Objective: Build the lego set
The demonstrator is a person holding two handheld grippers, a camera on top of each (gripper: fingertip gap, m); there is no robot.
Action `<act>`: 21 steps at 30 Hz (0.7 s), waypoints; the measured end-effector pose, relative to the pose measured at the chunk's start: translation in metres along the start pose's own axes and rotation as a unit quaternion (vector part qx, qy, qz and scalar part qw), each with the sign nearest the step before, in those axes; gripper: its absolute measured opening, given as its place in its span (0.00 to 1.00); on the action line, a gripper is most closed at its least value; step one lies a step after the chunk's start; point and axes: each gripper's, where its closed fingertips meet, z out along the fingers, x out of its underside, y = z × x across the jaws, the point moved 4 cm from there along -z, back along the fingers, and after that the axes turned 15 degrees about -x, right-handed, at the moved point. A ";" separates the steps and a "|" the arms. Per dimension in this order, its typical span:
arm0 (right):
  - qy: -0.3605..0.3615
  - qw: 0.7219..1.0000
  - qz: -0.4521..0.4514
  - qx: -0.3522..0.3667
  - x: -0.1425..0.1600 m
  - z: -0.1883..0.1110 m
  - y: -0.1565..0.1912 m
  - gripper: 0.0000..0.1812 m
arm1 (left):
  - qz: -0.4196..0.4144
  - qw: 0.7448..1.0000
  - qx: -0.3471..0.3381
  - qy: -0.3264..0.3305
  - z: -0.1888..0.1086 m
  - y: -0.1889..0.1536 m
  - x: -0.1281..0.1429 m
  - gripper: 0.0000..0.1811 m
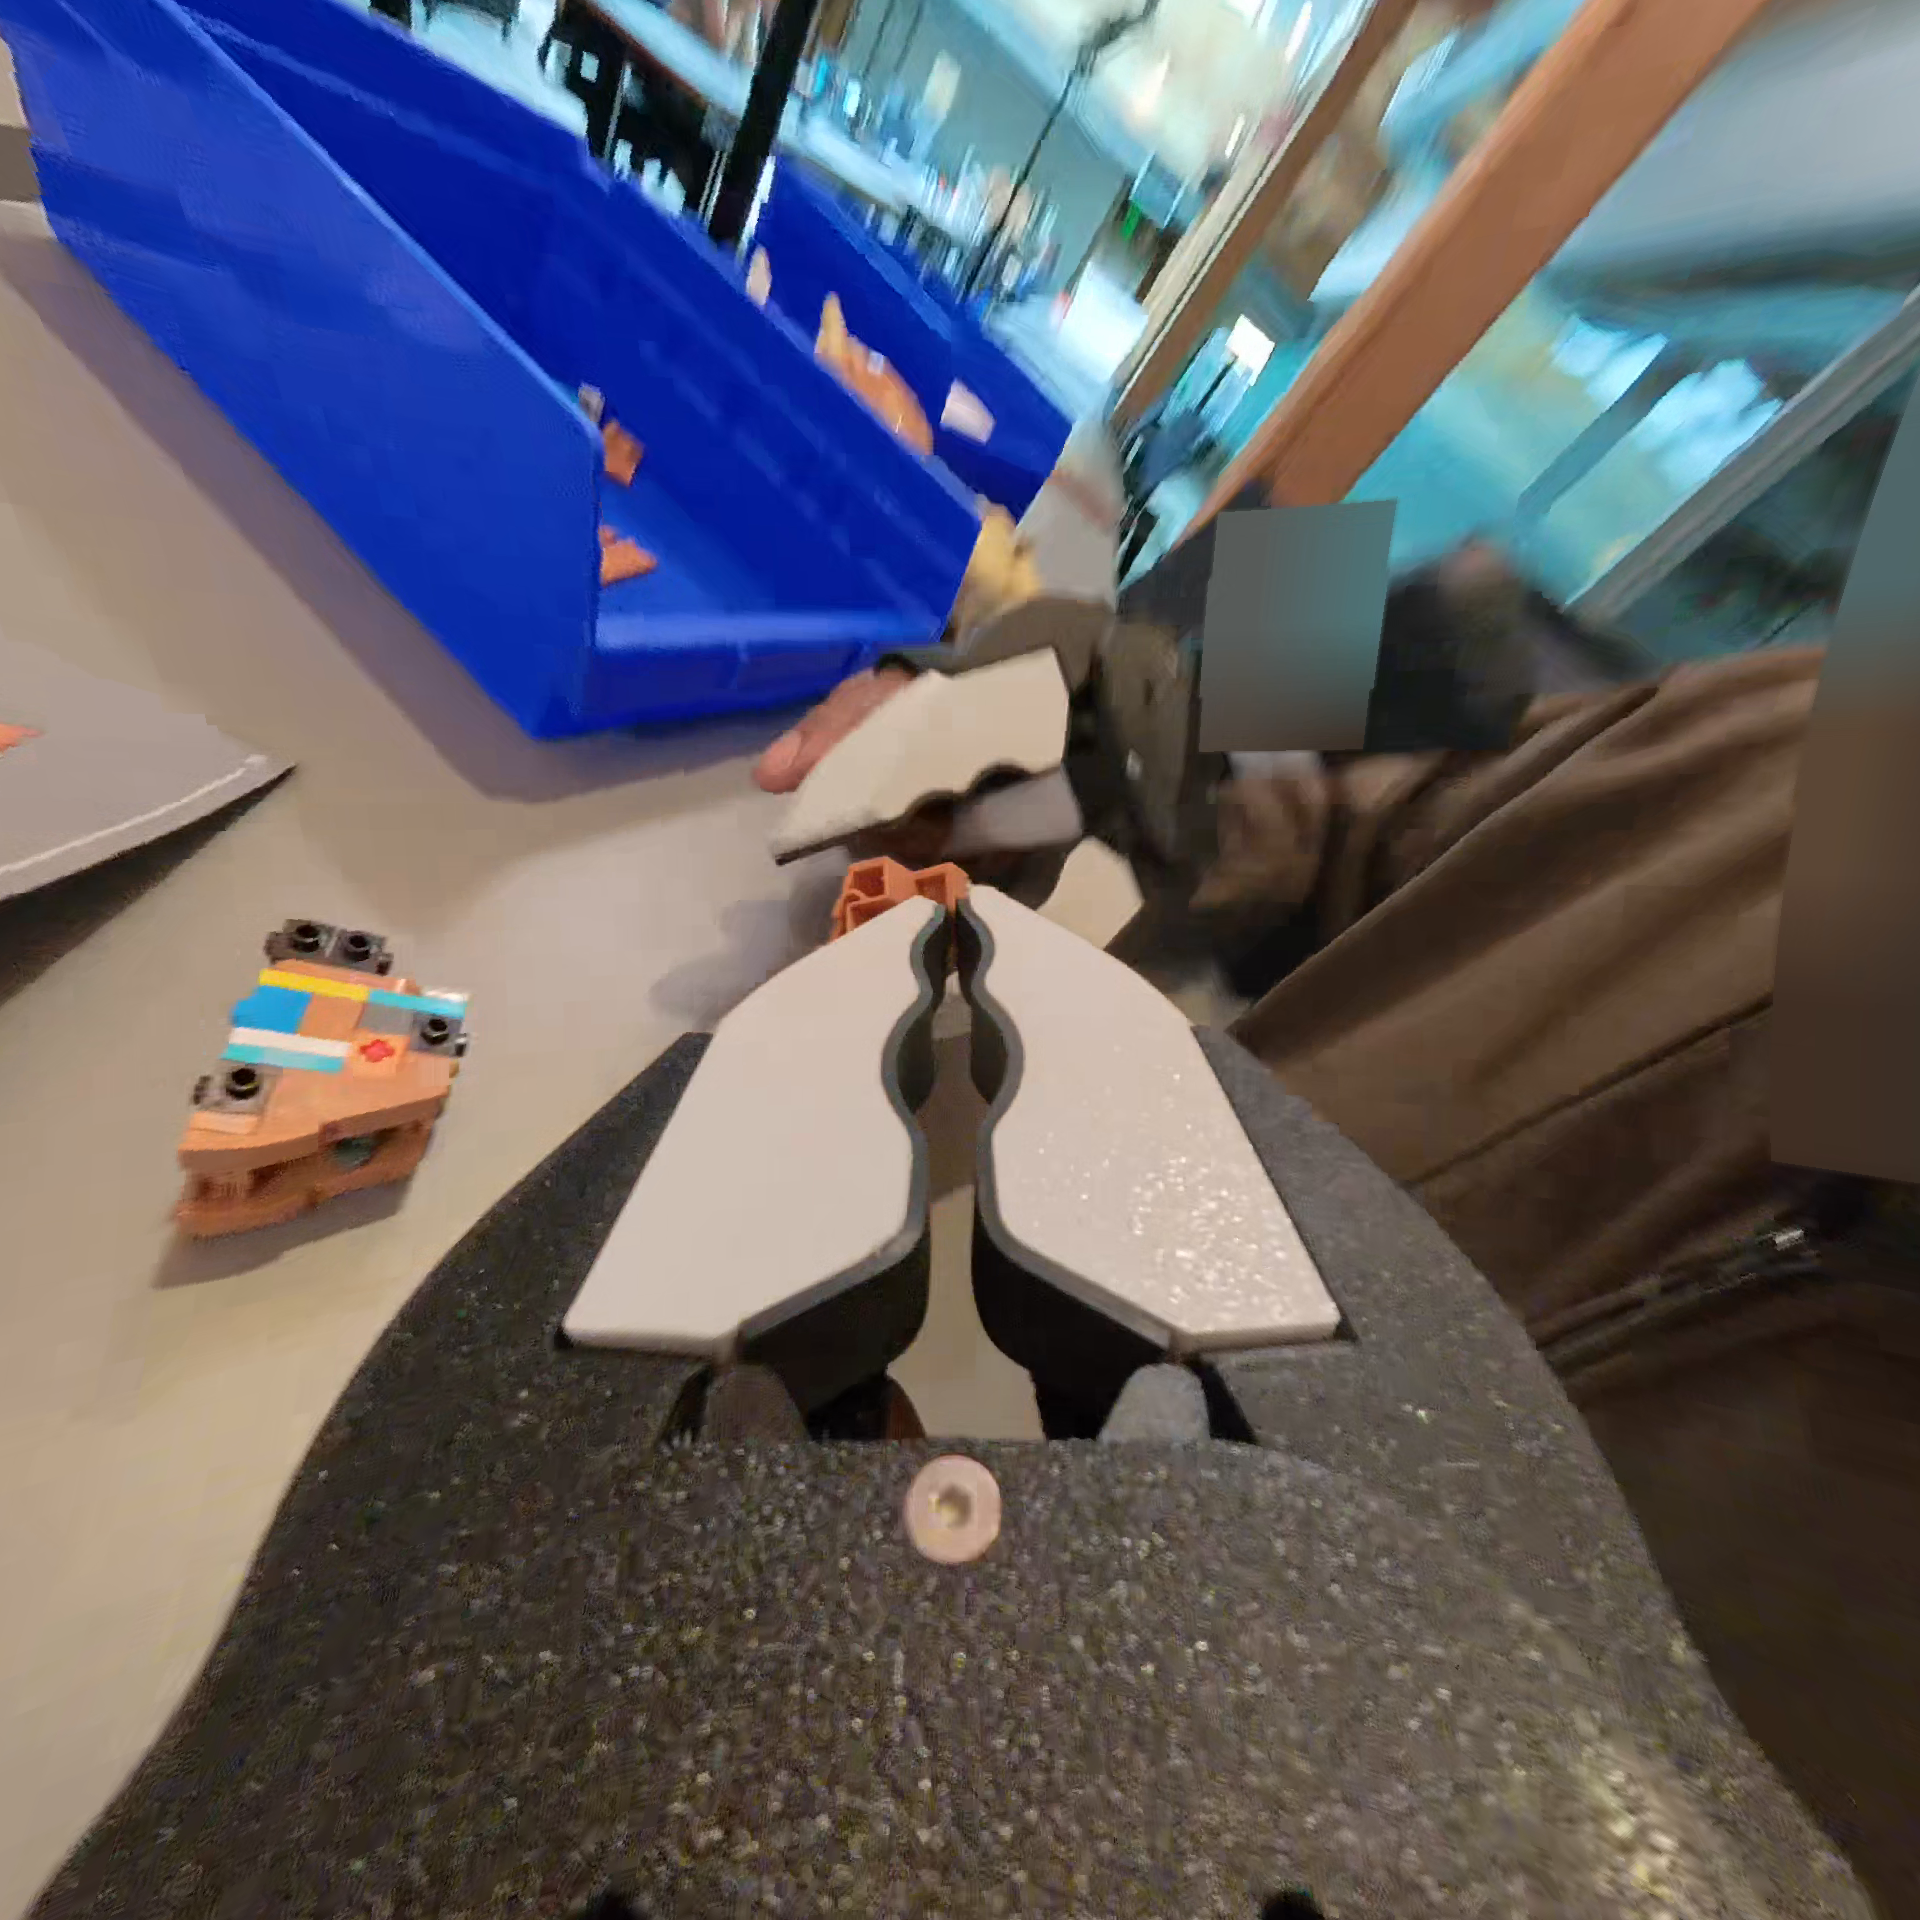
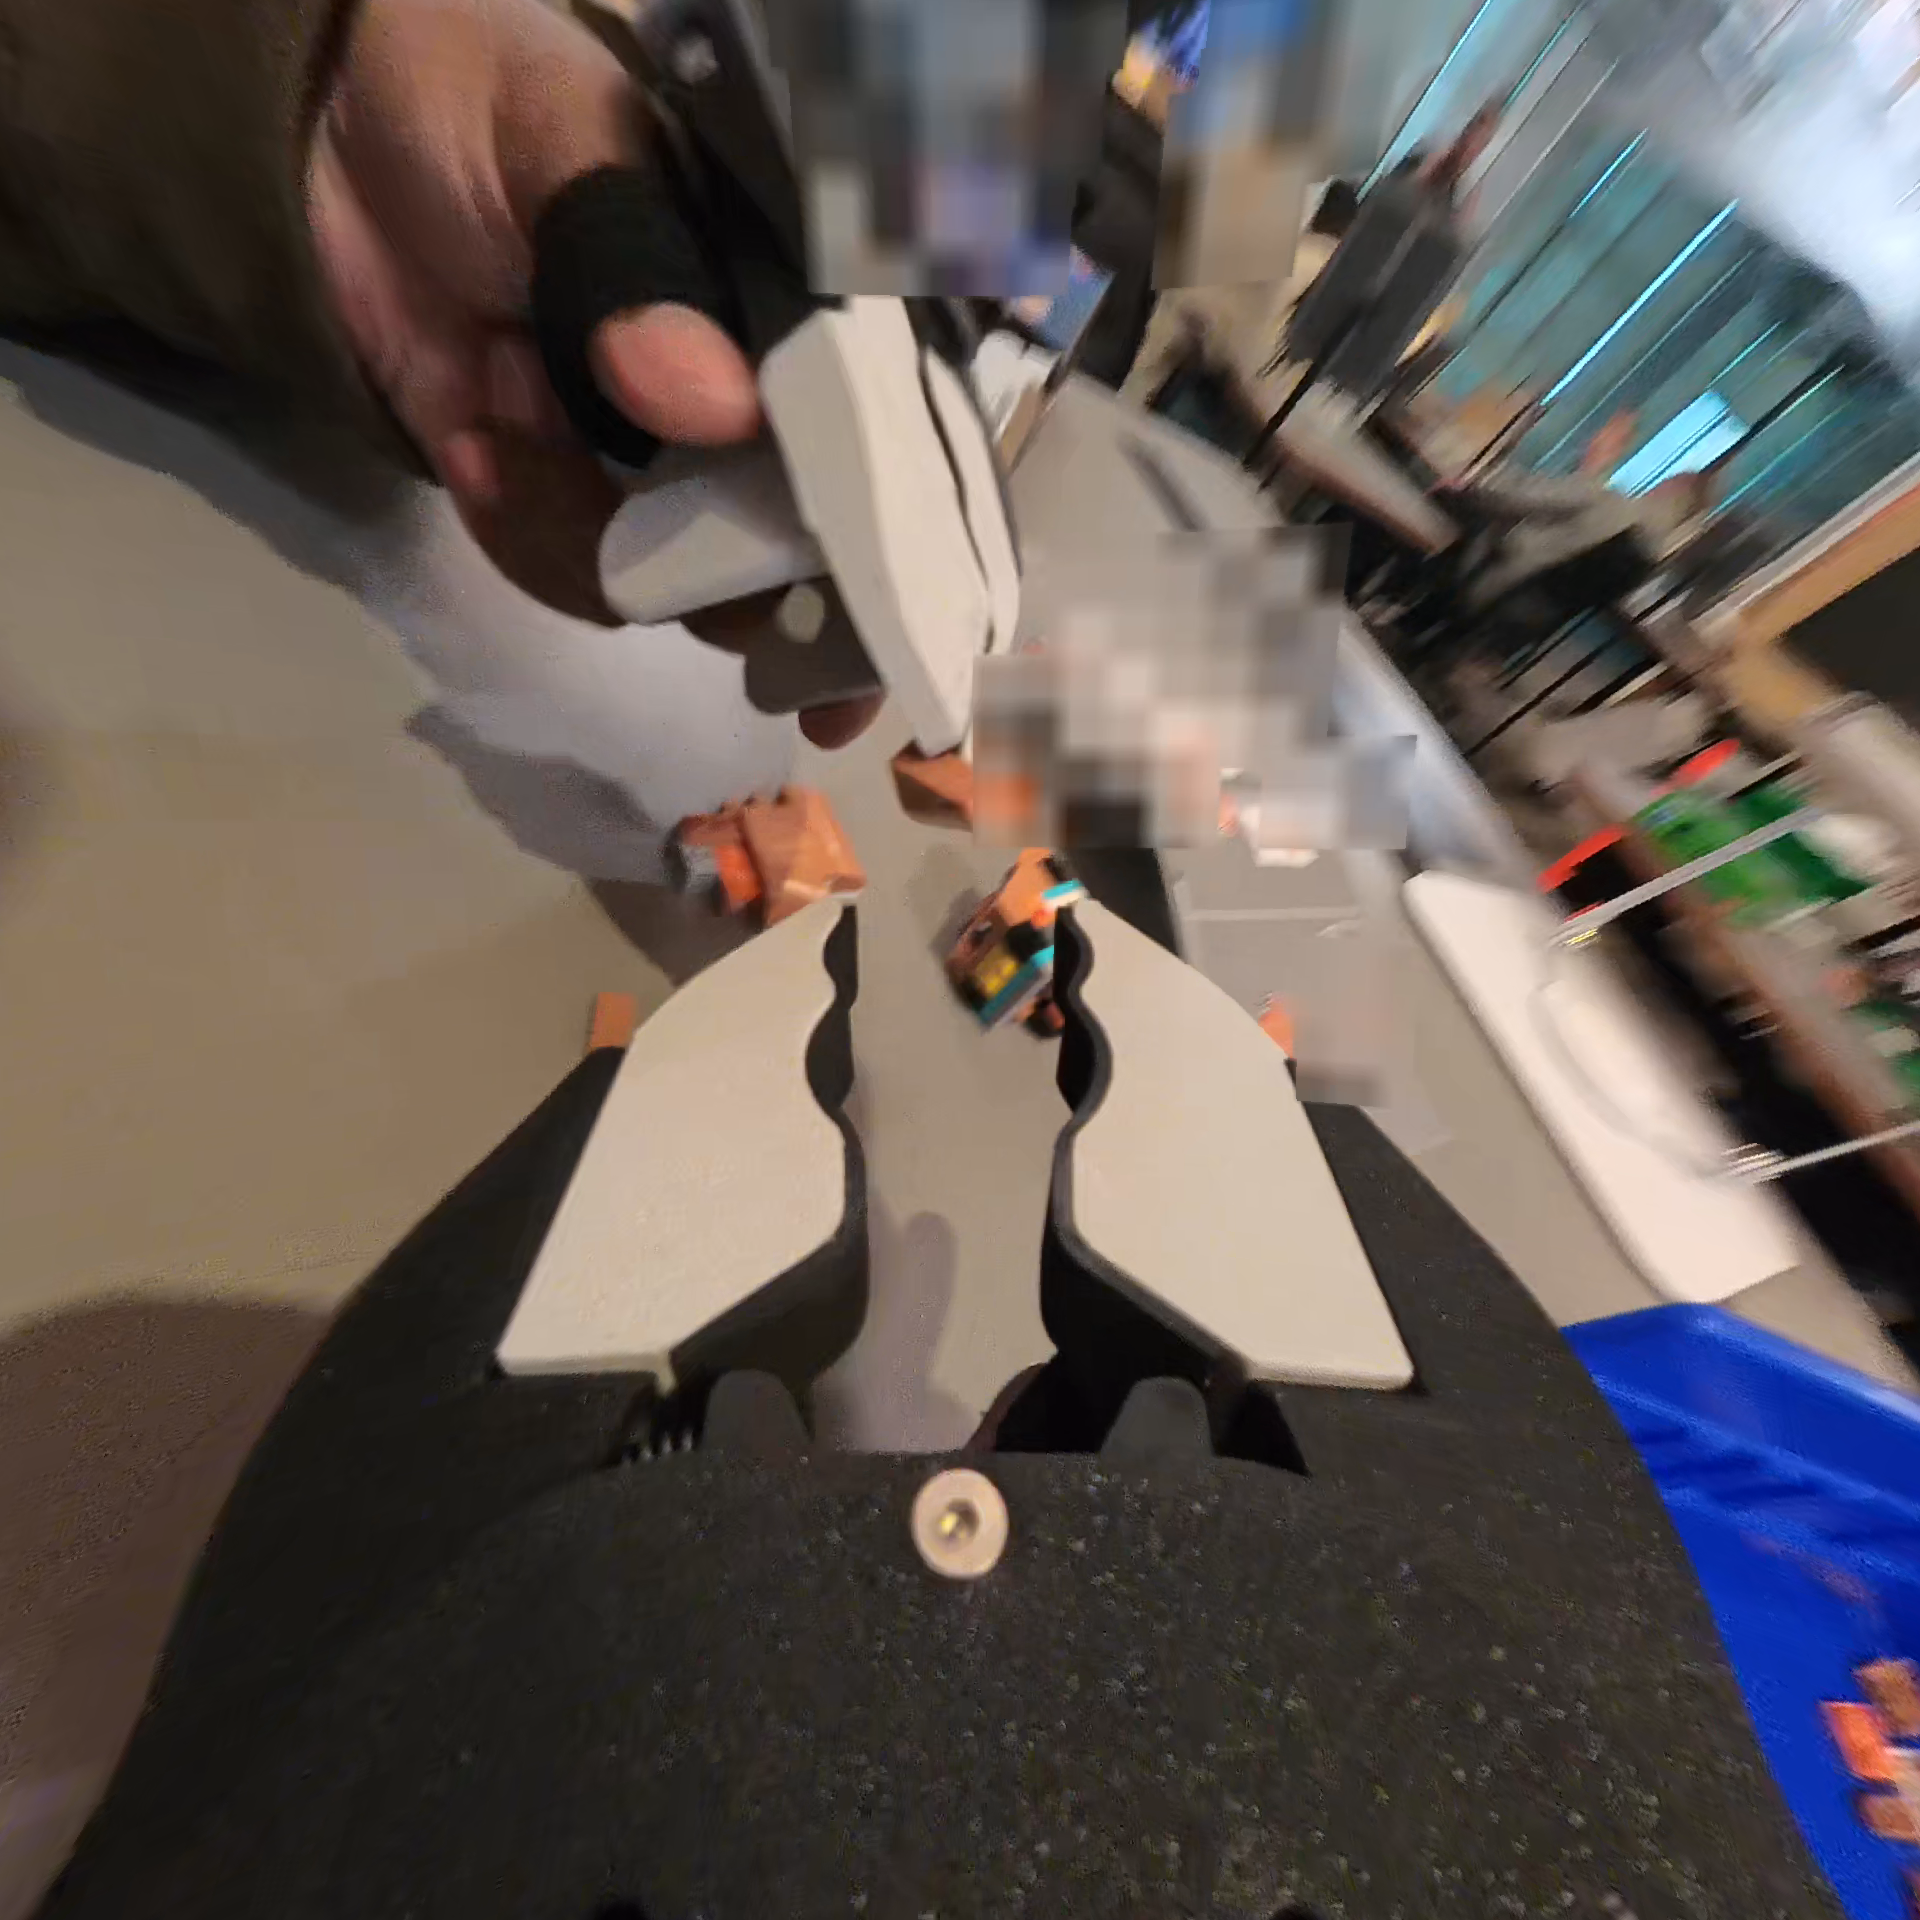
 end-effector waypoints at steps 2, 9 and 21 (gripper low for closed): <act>-0.018 0.997 -0.048 0.051 -0.008 -0.005 -0.004 0.20 | -0.070 0.996 0.043 -0.036 -0.004 0.001 -0.008 0.00; -0.076 0.983 -0.092 0.138 -0.029 -0.010 -0.010 0.19 | -0.202 0.969 0.116 -0.084 0.000 0.002 -0.011 0.01; -0.101 0.982 -0.083 0.137 -0.035 -0.012 -0.009 0.09 | -0.190 0.968 0.143 -0.085 0.000 -0.003 -0.011 0.02</act>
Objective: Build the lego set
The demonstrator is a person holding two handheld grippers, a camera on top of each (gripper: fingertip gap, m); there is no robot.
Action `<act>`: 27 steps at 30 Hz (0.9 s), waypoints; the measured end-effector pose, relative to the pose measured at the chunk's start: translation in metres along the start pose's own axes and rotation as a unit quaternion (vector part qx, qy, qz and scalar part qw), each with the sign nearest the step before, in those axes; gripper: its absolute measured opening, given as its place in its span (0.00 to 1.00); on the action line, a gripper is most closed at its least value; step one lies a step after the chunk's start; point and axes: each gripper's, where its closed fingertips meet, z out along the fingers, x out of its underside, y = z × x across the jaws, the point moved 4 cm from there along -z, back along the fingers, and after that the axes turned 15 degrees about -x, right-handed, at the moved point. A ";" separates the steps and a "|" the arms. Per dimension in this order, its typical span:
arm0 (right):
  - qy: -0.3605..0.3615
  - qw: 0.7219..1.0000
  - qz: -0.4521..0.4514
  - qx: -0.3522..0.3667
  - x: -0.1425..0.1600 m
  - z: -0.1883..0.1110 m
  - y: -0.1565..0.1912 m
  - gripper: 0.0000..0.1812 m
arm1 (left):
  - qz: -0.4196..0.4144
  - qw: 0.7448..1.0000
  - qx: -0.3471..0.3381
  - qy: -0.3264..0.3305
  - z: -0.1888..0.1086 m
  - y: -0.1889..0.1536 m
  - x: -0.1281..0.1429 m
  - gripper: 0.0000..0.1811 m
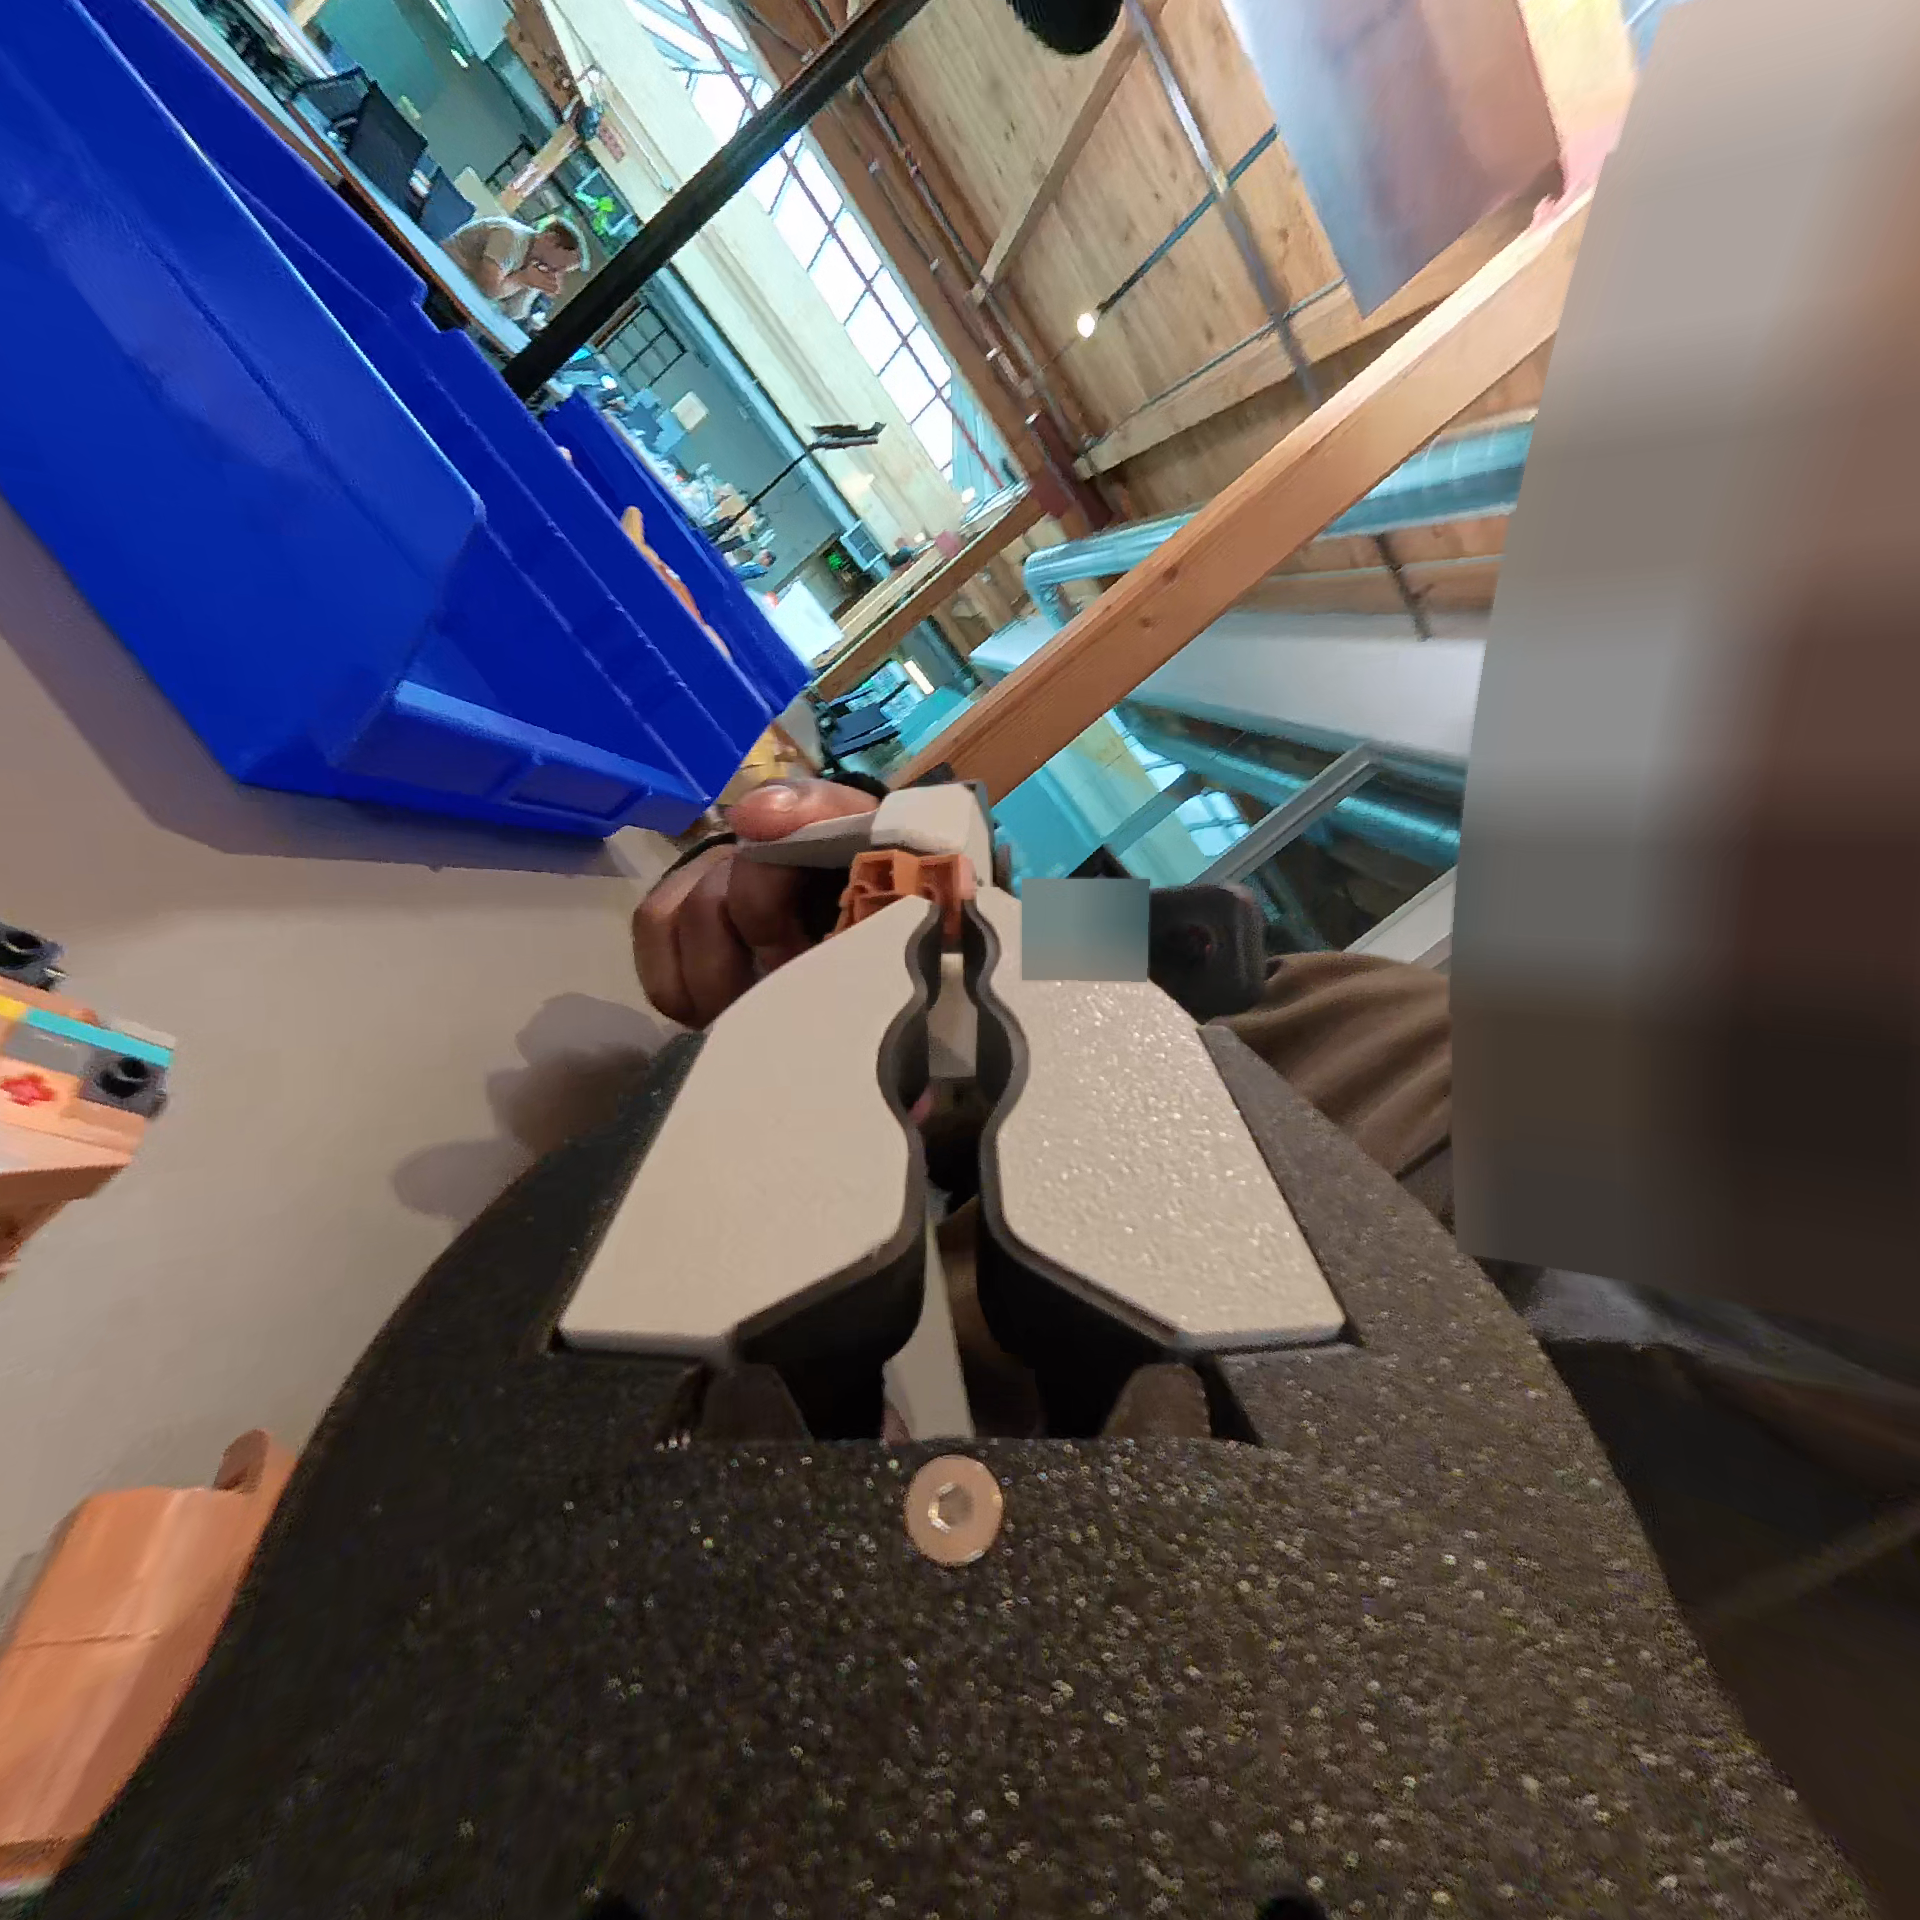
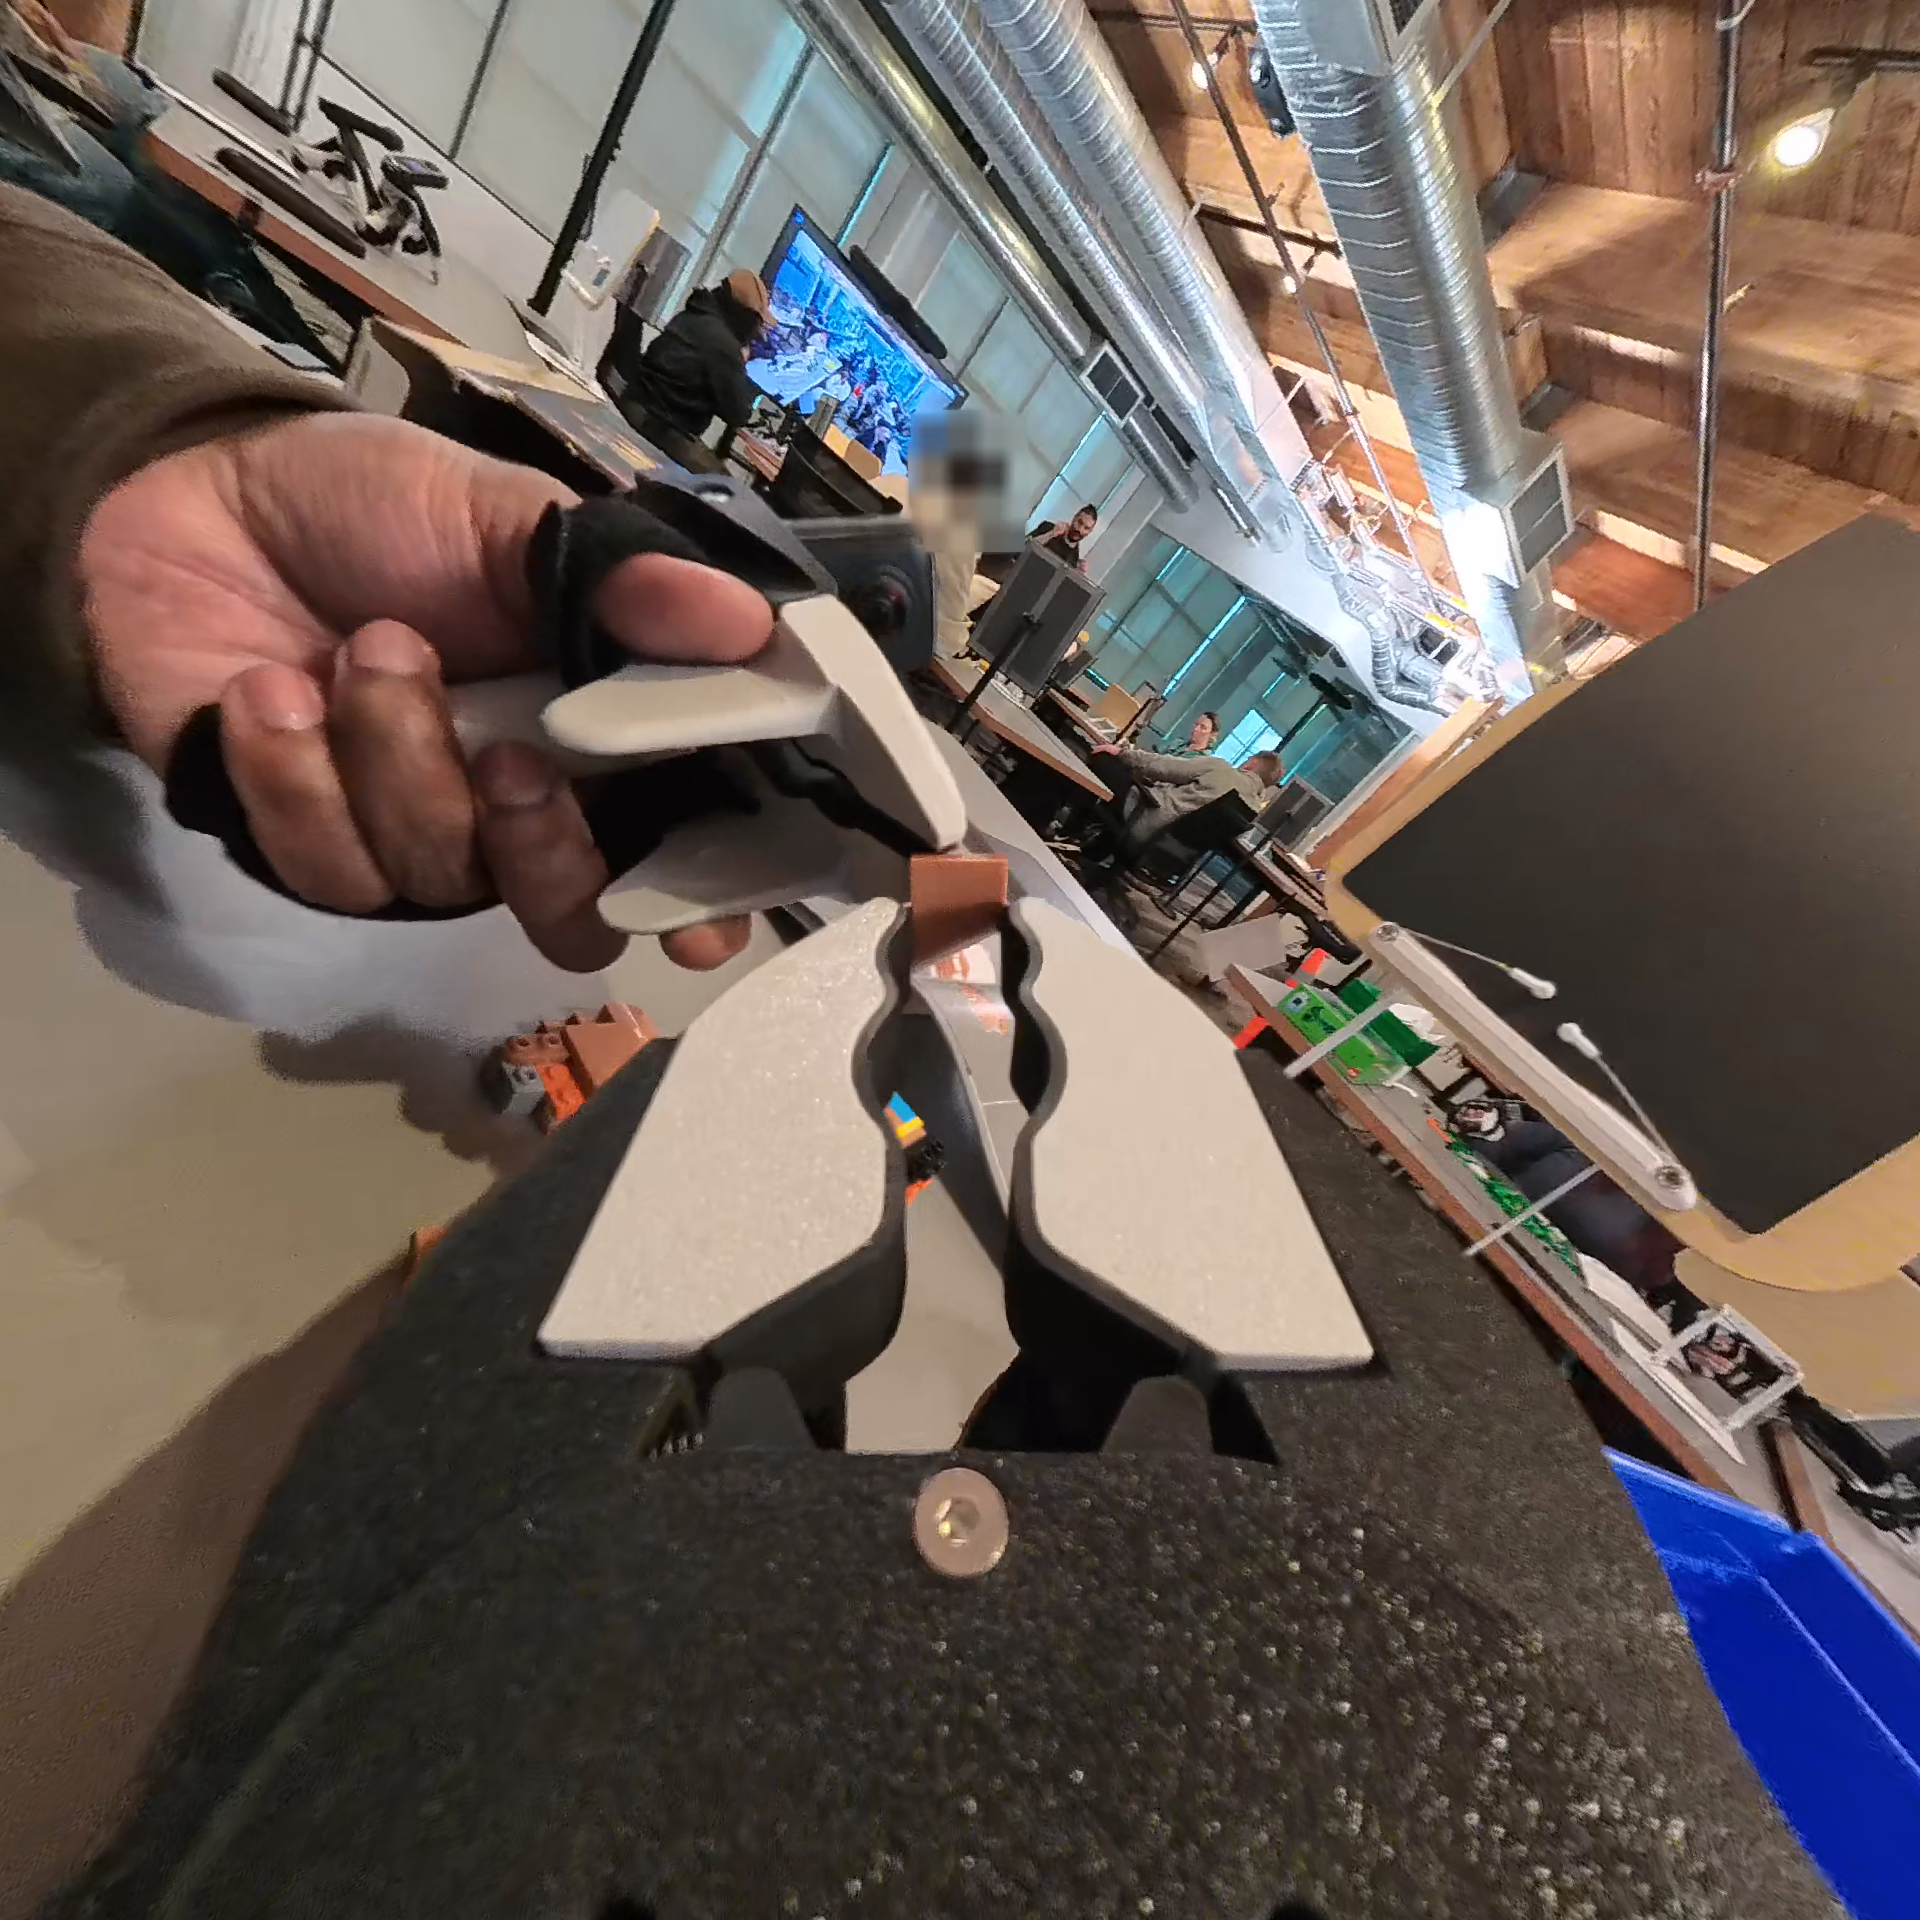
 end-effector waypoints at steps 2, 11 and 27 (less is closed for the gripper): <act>-0.006 1.000 0.018 -0.006 -0.001 -0.002 -0.002 0.09 | 0.044 0.999 -0.025 0.005 -0.003 0.002 -0.003 0.08; 0.039 0.980 0.169 -0.094 0.017 -0.001 0.000 0.09 | 0.400 0.883 -0.201 0.142 -0.037 0.043 0.013 0.31; 0.124 0.942 0.247 -0.191 0.032 0.007 0.018 0.09 | 0.489 0.789 -0.247 0.280 -0.058 0.079 0.046 0.30</act>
